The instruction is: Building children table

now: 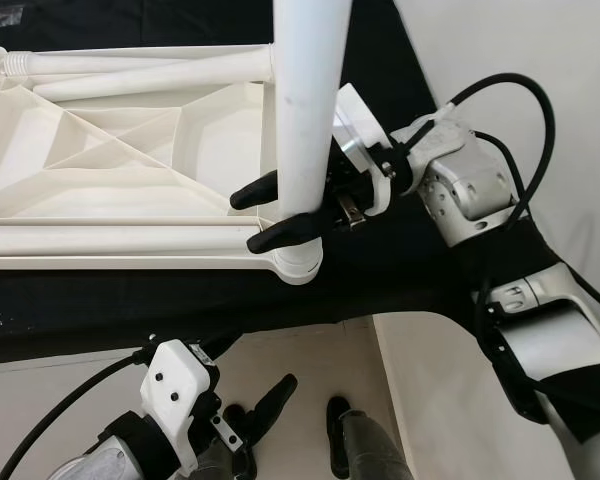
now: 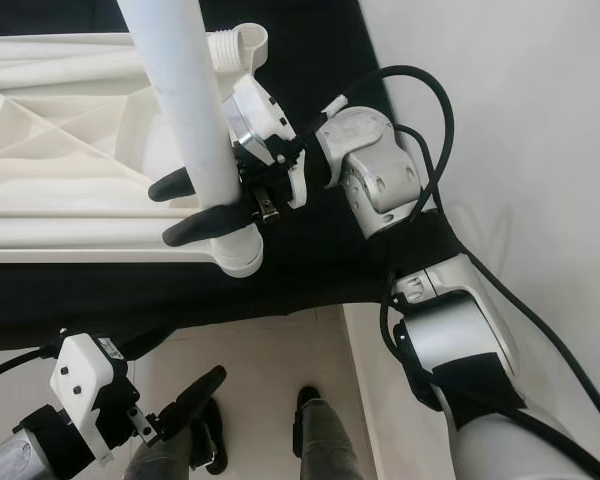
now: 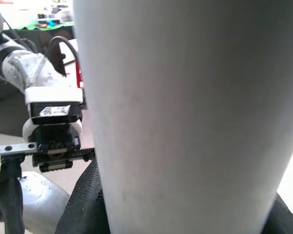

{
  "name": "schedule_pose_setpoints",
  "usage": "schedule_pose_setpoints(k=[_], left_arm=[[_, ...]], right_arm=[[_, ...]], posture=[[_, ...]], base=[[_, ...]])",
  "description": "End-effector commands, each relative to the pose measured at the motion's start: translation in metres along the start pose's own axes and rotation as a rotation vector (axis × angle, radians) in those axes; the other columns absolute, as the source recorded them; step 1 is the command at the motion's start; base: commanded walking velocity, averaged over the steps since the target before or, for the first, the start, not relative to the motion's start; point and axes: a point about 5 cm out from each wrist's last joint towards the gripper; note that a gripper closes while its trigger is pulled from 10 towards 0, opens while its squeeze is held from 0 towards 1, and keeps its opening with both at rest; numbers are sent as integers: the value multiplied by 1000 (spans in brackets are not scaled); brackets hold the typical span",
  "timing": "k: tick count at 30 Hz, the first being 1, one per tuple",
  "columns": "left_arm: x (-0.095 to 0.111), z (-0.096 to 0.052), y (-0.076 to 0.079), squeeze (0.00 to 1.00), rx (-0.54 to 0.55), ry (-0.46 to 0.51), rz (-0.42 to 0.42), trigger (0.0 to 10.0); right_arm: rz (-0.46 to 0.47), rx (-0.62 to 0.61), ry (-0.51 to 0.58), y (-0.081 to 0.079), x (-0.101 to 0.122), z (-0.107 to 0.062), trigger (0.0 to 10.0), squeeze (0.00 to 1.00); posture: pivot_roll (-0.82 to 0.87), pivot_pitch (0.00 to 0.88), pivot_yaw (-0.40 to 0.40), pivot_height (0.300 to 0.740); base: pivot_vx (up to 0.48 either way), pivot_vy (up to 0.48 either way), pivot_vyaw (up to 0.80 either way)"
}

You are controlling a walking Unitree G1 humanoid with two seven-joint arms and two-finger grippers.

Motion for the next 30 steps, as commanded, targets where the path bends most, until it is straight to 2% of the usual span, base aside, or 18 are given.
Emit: schedule_pose_setpoints(k=[1, 11, 20, 23, 25, 26, 27, 28, 29, 30], left_arm=[[-4, -2, 5, 0, -9, -21, -34, 10000], [-4, 0, 5, 0, -8, -19, -35, 10000], [-5, 1, 4, 0, -7, -17, -34, 10000], [-6, 1, 6, 0, -8, -17, -35, 10000], [-6, 1, 7, 0, 0, -15, -33, 10000], [-6, 1, 7, 0, 0, -15, -33, 10000], [-6, 2, 8, 0, 5, -15, -33, 10000], [-7, 2, 8, 0, 10, -14, -32, 10000], [-7, 2, 8, 0, 10, -14, -32, 10000], [-7, 3, 7, 0, 12, -14, -32, 10000]], right_arm=[[96, -32, -49, 4, -21, 7, 10000, 0], [104, -103, -50, 9, -21, 5, 10000, 0], [112, -181, -29, 7, -25, 0, 10000, 0], [145, -373, -26, 10, -31, -1, 10000, 0], [190, -842, 33, 18, -41, -6, 10000, 0], [190, -842, 33, 18, -41, -6, 10000, 0], [235, -1077, 69, 17, -47, -13, 10000, 0], [259, -1182, 73, 3, -54, -14, 10000, 0], [259, -1182, 73, 3, -54, -14, 10000, 0], [268, -1206, 73, -8, -58, -12, 10000, 0]], posture=[[-19, 425, -8, 740], [-25, 421, -12, 740], [-31, 413, -11, 740], [-40, 405, -31, 740], [-33, 395, -43, 740], [-33, 395, -43, 740], [-37, 391, -45, 740], [-37, 387, -35, 740], [-37, 387, -35, 740], [-37, 387, -35, 740]], base=[[0, 0, 0], [0, 0, 0], [0, 0, 0], [0, 0, 0], [0, 0, 0], [0, 0, 0], [0, 0, 0], [0, 0, 0], [0, 0, 0], [0, 0, 0]])
Point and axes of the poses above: a point about 5 cm out from each wrist's last joint towards the gripper, its own z axis pointing out of the wrist towards the gripper, its own x axis along the axis of the wrist's last joint, y = z × x, and after that the axes turned 9 degrees about z, right-handed
